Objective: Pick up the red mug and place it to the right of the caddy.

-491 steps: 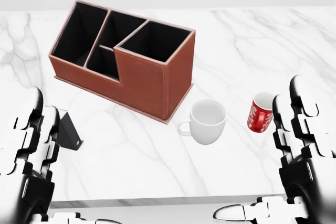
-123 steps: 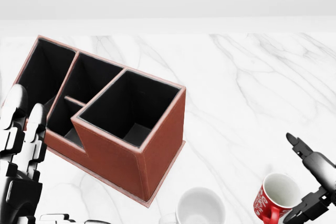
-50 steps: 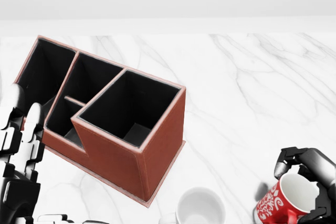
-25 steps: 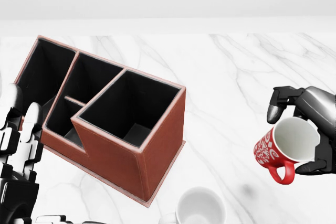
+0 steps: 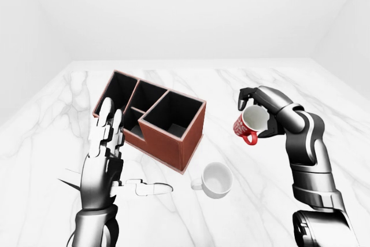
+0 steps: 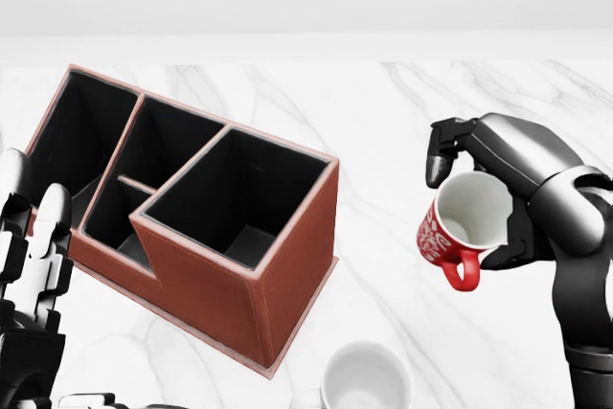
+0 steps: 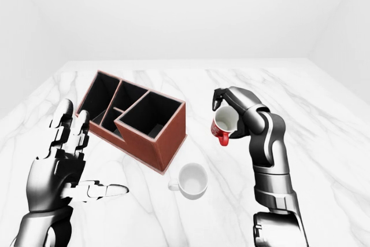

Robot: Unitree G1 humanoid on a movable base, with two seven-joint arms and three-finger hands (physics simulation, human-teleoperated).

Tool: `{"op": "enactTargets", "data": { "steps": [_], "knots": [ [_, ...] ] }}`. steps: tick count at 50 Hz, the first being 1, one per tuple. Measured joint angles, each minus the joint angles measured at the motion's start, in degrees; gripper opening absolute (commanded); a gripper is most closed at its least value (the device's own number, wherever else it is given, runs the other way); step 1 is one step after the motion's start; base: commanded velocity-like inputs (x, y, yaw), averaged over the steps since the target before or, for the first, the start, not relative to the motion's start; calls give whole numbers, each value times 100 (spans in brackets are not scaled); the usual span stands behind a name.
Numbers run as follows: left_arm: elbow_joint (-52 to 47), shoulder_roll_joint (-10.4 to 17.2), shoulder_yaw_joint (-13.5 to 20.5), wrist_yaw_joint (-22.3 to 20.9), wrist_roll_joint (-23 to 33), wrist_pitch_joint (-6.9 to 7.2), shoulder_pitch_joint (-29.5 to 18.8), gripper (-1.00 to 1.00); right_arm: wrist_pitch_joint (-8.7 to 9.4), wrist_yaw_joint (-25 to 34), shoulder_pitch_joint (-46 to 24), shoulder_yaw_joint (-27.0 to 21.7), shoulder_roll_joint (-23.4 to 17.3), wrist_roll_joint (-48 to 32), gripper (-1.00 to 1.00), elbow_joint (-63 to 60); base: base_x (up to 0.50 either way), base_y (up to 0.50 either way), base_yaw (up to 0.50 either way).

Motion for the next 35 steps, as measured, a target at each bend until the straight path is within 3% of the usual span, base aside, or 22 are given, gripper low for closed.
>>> {"op": "enactTargets", "data": {
  "steps": [21, 35],
  "knots": [
    [-33, -21, 49, -37, -38, 0, 6, 100, 0, -354, -354, 540, 584, -199, -100, 1322, 0, 0, 0],
    [-26, -34, 69, -57, -47, 0, -3, 100, 0, -678, -506, 685, 759, -108, -100, 1919, 0, 0, 0]
  ]
}}
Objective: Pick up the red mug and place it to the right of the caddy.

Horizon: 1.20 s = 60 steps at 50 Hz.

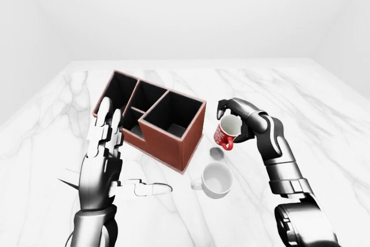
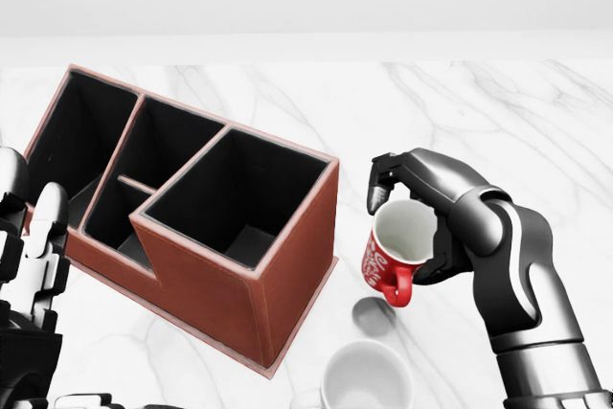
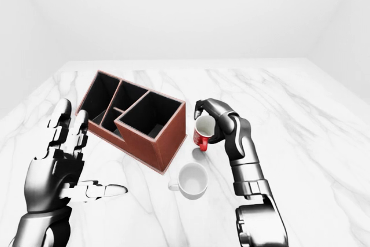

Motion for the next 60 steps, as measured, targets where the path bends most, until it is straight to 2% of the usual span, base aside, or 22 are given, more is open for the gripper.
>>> {"op": "enactTargets", "data": {
  "steps": [28, 60],
  "knots": [
    [-29, -8, 18, -14, -11, 0, 11, 100, 0, -394, -117, 78, 24, 53, -100, 638, 0, 0, 0],
    [-71, -26, 65, -46, -41, 0, 18, 100, 0, -1369, -554, 215, 52, 230, -100, 2254, 0, 0, 0]
  ]
}}
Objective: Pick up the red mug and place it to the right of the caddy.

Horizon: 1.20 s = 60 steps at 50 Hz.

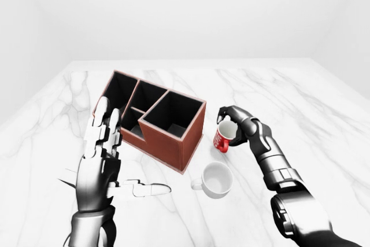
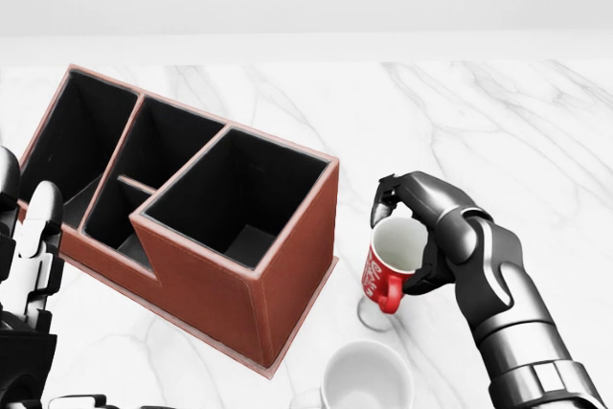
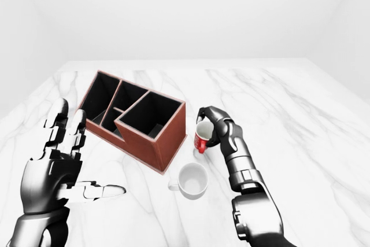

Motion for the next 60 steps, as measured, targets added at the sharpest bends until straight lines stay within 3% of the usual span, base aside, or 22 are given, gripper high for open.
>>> {"op": "enactTargets", "data": {
  "steps": [60],
  "knots": [
    [-50, -13, 24, -31, -22, 0, 23, 100, 0, -847, -104, 179, 262, -133, -100, 980, 0, 0, 0]
  ]
}}
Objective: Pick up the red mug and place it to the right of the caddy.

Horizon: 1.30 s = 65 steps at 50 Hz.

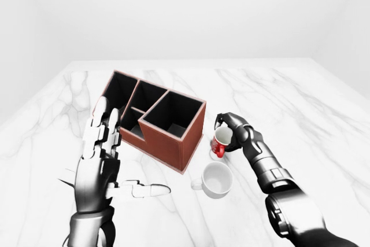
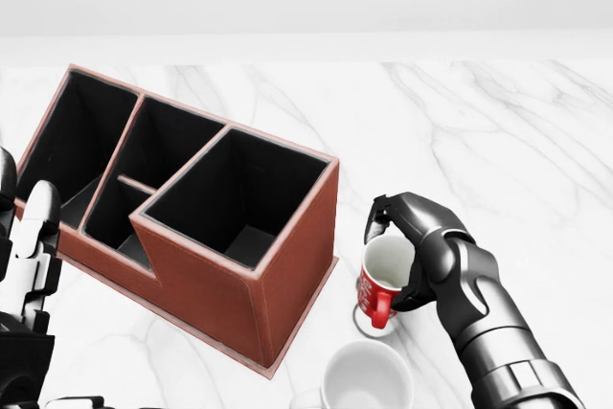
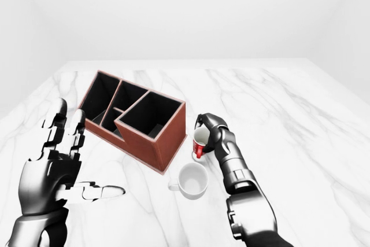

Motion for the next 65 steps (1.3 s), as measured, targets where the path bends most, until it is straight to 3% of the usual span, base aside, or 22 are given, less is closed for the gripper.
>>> {"op": "enactTargets", "data": {
  "steps": [1, 2, 37, 44, 55, 65],
  "knots": [
    [-1, -1, 3, -2, -2, 0, 0, 100, 0, -14, -9, 2, 1, 4, 17, 22, 0, 0, 0],
    [-3, -2, 8, -4, -5, 0, 0, 100, 0, -22, -13, 4, -1, 9, 100, 24, 0, 0, 0],
    [61, 7, -22, 17, 12, 0, -25, 100, 0, 509, 374, -94, -167, -122, 100, -1061, 0, 0, 0],
    [58, 5, -18, 20, 13, 0, -30, 100, 0, 1124, 947, -185, -241, -355, 100, -2255, 0, 0, 0],
    [76, 21, -68, 51, 43, 0, -20, 100, 0, 2895, 1601, -632, -402, -745, 100, -4992, 0, 0, 0],
    [57, 26, -69, 53, 42, 0, -8, 100, 0, 2894, 1243, -1078, -807, -708, 100, -6817, 0, 0, 0]
  ]
}}
